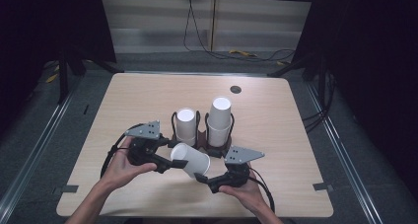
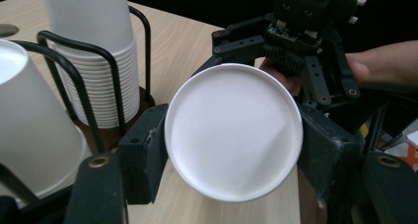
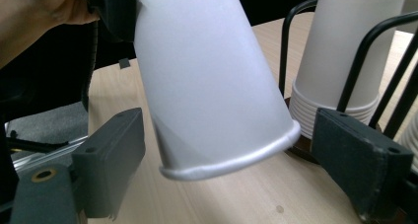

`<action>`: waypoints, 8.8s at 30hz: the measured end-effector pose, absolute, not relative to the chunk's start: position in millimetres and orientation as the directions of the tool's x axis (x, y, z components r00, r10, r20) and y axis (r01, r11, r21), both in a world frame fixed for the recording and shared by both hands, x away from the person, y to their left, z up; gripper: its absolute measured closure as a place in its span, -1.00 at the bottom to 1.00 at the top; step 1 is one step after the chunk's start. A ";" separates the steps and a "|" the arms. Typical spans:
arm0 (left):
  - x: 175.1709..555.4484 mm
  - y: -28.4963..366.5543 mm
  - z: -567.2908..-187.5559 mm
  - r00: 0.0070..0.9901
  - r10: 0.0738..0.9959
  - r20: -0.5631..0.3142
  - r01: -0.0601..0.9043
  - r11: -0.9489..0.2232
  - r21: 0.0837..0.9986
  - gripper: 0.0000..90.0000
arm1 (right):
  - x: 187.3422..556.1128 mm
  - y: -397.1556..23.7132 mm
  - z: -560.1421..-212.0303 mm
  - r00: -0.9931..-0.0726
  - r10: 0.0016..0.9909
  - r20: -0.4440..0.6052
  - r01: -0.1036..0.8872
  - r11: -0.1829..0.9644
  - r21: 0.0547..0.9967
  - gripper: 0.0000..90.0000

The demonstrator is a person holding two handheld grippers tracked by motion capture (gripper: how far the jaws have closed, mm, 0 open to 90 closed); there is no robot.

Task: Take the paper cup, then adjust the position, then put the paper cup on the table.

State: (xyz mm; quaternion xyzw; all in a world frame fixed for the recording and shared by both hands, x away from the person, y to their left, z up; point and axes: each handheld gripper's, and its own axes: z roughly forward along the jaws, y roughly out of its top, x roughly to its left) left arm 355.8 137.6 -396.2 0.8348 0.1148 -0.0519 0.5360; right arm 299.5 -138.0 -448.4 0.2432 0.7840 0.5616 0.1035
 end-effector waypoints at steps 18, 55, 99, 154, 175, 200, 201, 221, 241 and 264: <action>354.3 132.6 -395.0 0.967 0.094 -0.237 0.256 -0.376 0.891 -0.24 | 300.2 -129.8 -451.9 -0.882 0.460 0.099 0.245 0.269 0.931 -0.63; 357.4 137.6 -398.8 0.967 0.191 -0.168 0.231 -0.382 0.895 -0.62 | 301.4 -140.7 -445.2 -0.862 0.499 0.091 0.265 0.290 0.920 -0.52; 358.3 131.6 -403.5 0.981 0.156 -0.114 0.183 -0.560 0.808 -0.65 | 308.7 -140.2 -435.0 -0.874 0.485 0.033 0.353 0.587 0.729 -0.49; 355.9 100.4 -437.0 0.991 0.044 -0.129 0.119 -0.740 0.662 -0.49 | 318.0 -104.4 -431.7 -0.954 0.301 -0.012 0.256 0.833 0.490 -0.48; 350.8 91.6 -445.2 0.984 -0.030 -0.177 0.089 -0.778 0.622 -0.33 | 309.9 -96.3 -434.5 -0.963 0.270 -0.025 0.229 0.858 0.460 -0.49; 353.0 101.2 -438.1 0.988 -0.003 -0.156 0.101 -0.747 0.657 -0.27 | 316.2 -110.2 -432.4 -0.952 0.307 -0.007 0.251 0.790 0.560 -0.64; 353.4 101.6 -438.0 0.988 -0.006 -0.157 0.100 -0.745 0.659 -0.27 | 316.6 -111.0 -432.3 -0.950 0.312 -0.004 0.256 0.787 0.562 -0.65; 354.6 110.9 -432.0 0.988 0.028 -0.150 0.126 -0.698 0.705 -0.28 | 316.6 -125.7 -439.1 -0.930 0.365 0.048 0.321 0.740 0.591 -0.66; 355.6 120.1 -437.3 0.982 0.066 -0.175 0.183 -0.543 0.819 -0.29 | 305.9 -151.5 -448.8 -0.883 0.465 0.067 0.391 0.646 0.656 -0.63; 351.1 122.7 -444.6 0.985 0.073 -0.158 0.174 -0.421 0.890 -0.30 | 301.2 -165.8 -446.2 -0.874 0.461 0.152 0.352 0.386 0.853 -0.69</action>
